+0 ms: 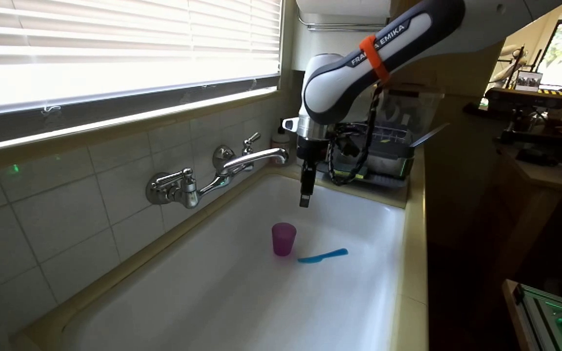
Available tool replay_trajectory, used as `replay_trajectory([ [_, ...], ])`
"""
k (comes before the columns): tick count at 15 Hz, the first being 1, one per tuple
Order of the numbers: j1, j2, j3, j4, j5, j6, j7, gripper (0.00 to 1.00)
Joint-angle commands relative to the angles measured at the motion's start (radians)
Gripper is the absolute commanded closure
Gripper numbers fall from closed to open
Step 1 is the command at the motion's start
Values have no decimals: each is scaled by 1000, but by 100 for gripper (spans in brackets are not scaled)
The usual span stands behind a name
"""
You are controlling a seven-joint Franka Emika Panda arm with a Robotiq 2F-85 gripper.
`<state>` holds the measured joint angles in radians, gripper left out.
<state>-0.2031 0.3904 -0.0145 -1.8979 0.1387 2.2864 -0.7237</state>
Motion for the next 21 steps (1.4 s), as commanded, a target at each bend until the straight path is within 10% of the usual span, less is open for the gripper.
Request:
replay_trajectory([
  [1, -42, 65, 37, 2, 57, 89, -102, 0],
  [18, -111, 271, 121, 101, 59, 289, -205, 1],
  [21, -115, 289, 126, 113, 54, 310, -201, 14],
])
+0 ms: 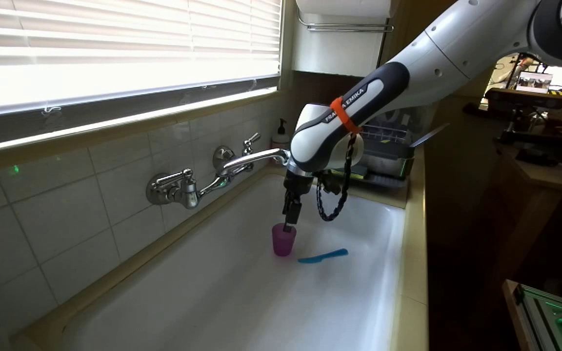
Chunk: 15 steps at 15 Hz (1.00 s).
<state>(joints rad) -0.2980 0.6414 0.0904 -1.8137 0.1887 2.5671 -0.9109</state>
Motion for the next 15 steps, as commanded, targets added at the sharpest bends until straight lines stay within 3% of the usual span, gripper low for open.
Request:
replay_trajectory([
  [1, -24, 45, 26, 34, 5, 30, -15, 28],
  [3, -30, 59, 33, 45, 5, 25, -19, 43],
  [5, -31, 71, 39, 53, 2, 19, -19, 45],
  [7, -31, 83, 39, 58, -1, 16, -16, 20],
  [9, -34, 99, 43, 64, 1, 16, -16, 12],
  [10, -33, 108, 41, 67, -1, 21, -11, 3],
  [11, -33, 117, 42, 70, -1, 19, -10, 19],
  [12, -32, 123, 44, 71, -2, 19, -10, 42],
  [13, -33, 127, 47, 71, -2, 17, -10, 43],
  [15, -35, 130, 54, 66, 1, 16, -11, 59],
])
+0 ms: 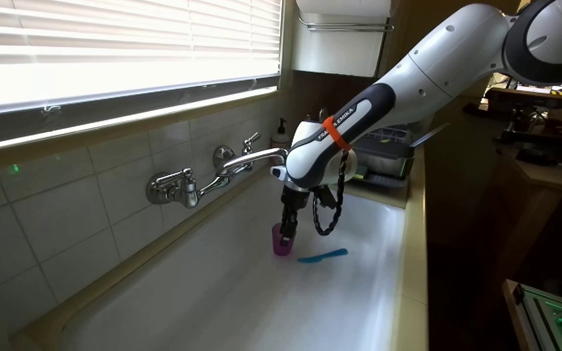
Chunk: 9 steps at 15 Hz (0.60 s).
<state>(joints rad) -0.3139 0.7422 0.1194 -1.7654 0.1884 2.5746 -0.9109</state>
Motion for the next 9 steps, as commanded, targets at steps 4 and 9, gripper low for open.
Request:
replay_trajectory([
  [4, -16, 32, 32, 9, -1, 3, -5, 90],
  [9, -12, 26, 34, 1, -1, 0, 2, 98],
])
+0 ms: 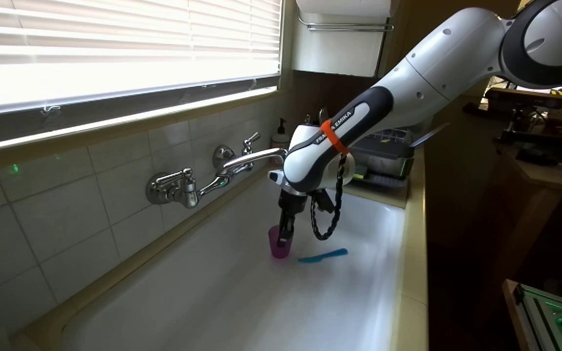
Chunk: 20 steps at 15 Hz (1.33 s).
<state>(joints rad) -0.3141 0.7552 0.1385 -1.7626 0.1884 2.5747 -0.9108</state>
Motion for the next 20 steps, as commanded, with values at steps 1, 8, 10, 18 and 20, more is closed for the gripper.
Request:
replay_trajectory([
  [1, -13, 10, 16, -2, 0, -4, 1, 99],
  [8, -13, 6, 35, -16, 8, -1, -5, 98],
  [10, -14, 7, 41, -20, 11, 1, -7, 98],
  [18, -17, 3, 48, -43, 18, 9, -2, 98],
  [20, -21, 3, 51, -47, 22, 8, -2, 98],
])
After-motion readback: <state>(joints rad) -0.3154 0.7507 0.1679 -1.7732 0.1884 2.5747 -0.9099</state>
